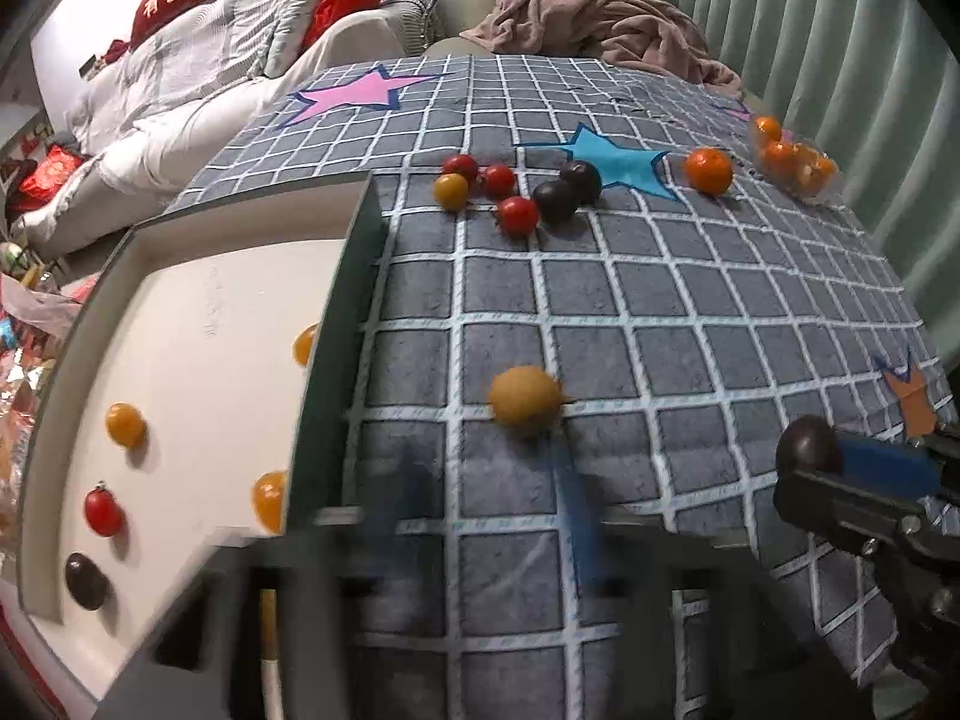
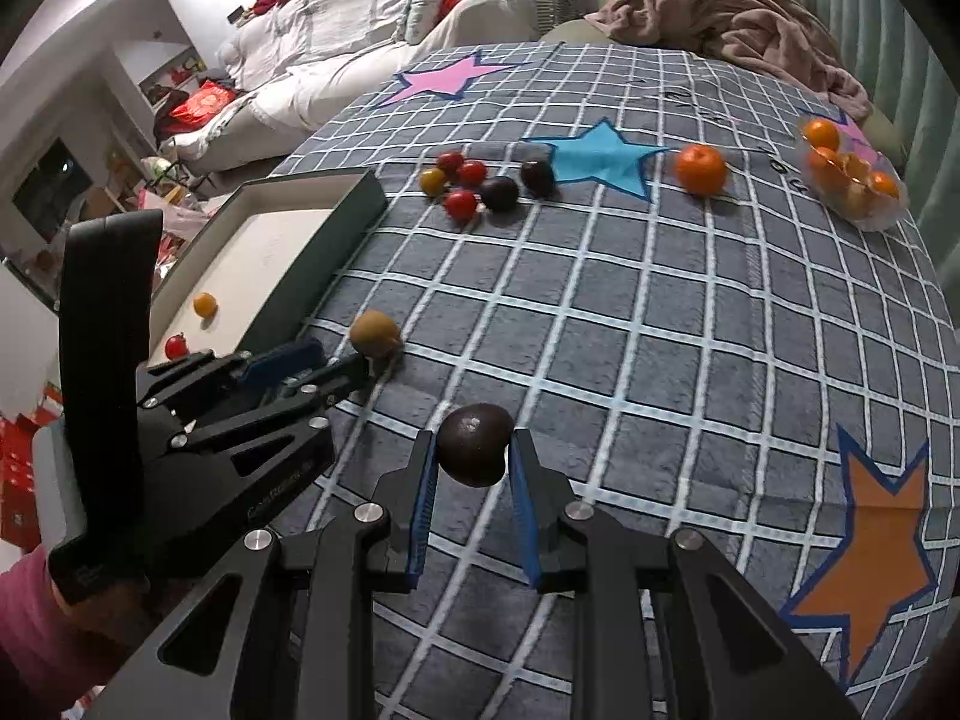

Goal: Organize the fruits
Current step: 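Carry the yellow-brown fruit and the plum over the white tray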

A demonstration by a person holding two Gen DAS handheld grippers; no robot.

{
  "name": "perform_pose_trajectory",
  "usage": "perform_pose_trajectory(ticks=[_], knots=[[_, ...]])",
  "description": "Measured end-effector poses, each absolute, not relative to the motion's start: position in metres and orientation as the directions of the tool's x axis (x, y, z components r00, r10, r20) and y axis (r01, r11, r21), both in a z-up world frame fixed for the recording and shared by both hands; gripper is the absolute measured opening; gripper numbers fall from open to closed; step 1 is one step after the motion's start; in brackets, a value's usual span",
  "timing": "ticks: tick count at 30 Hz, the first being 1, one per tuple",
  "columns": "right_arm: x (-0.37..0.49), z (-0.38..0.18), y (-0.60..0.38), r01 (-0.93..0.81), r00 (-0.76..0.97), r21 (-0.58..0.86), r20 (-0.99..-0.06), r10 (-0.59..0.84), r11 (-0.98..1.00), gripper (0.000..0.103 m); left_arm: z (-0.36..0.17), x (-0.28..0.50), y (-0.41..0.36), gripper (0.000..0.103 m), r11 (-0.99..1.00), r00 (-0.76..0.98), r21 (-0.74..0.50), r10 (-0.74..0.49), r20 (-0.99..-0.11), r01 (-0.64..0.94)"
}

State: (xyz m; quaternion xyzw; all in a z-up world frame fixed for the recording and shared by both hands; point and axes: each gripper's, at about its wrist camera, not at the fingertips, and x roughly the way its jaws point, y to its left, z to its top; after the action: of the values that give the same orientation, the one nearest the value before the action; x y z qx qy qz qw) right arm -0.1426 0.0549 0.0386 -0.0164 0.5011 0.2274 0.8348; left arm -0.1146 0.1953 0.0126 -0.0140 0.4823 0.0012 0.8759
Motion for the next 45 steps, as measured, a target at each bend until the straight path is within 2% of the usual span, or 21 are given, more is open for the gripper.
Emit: perform_pose_trajectory(ticks=[3,13,14,15,17,18,20,25,31,32,33,35,45], knots=[[-0.141,0.036,0.047,-0.381,0.396,0.212,-0.842,0.366,0.900,0.026,0.019,-0.116,0.195,0.074,0.999,0.570,-0.034,-0.015,-0.821,-0.022],[-0.139,0.033,0.032,-0.353,0.400,0.233,-0.838,0.371,0.906,0.026,0.009,-0.093,0.191,0.072,0.999,0.549,0.010,0.028,-0.835,-0.035],[-0.138,0.033,0.031,-0.350,0.400,0.235,-0.838,0.372,0.907,0.026,0.009,-0.092,0.190,0.059,0.999,0.549,0.007,0.026,-0.836,-0.036],[-0.138,0.033,0.030,-0.349,0.401,0.238,-0.836,0.373,0.907,0.026,0.008,-0.091,0.190,0.052,0.999,0.541,0.005,0.023,-0.841,-0.034],[-0.138,0.034,0.030,-0.349,0.403,0.237,-0.836,0.374,0.907,0.026,0.009,-0.092,0.189,0.043,0.999,0.546,0.012,0.028,-0.837,-0.033],[-0.137,0.035,0.031,-0.351,0.403,0.236,-0.835,0.374,0.906,0.026,0.009,-0.092,0.190,0.033,0.999,0.547,0.017,0.031,-0.836,-0.030],[-0.137,0.035,0.032,-0.352,0.405,0.237,-0.833,0.376,0.905,0.026,0.010,-0.094,0.193,0.026,0.999,0.543,0.021,0.032,-0.839,-0.028],[-0.136,0.039,0.038,-0.358,0.406,0.239,-0.831,0.381,0.903,0.026,0.015,-0.102,0.203,0.026,0.998,0.549,-0.046,-0.019,-0.836,-0.035],[-0.138,0.040,0.042,-0.366,0.406,0.232,-0.832,0.379,0.901,0.026,0.012,-0.110,0.203,0.029,1.000,0.569,0.004,0.000,-0.823,0.006],[-0.138,0.039,0.041,-0.364,0.406,0.233,-0.832,0.379,0.902,0.026,0.012,-0.111,0.202,0.037,1.000,0.567,0.018,0.003,-0.823,0.022],[-0.138,0.039,0.041,-0.363,0.406,0.235,-0.831,0.380,0.902,0.026,0.012,-0.112,0.201,0.054,0.999,0.569,0.029,0.006,-0.822,0.032],[-0.138,0.039,0.040,-0.363,0.407,0.237,-0.830,0.382,0.901,0.026,0.014,-0.117,0.200,0.069,0.998,0.588,0.032,-0.002,-0.809,0.048],[-0.136,0.032,0.031,-0.348,0.401,0.266,-0.824,0.400,0.899,0.026,0.008,-0.119,0.195,0.070,0.996,0.581,0.059,0.012,-0.814,0.061]])
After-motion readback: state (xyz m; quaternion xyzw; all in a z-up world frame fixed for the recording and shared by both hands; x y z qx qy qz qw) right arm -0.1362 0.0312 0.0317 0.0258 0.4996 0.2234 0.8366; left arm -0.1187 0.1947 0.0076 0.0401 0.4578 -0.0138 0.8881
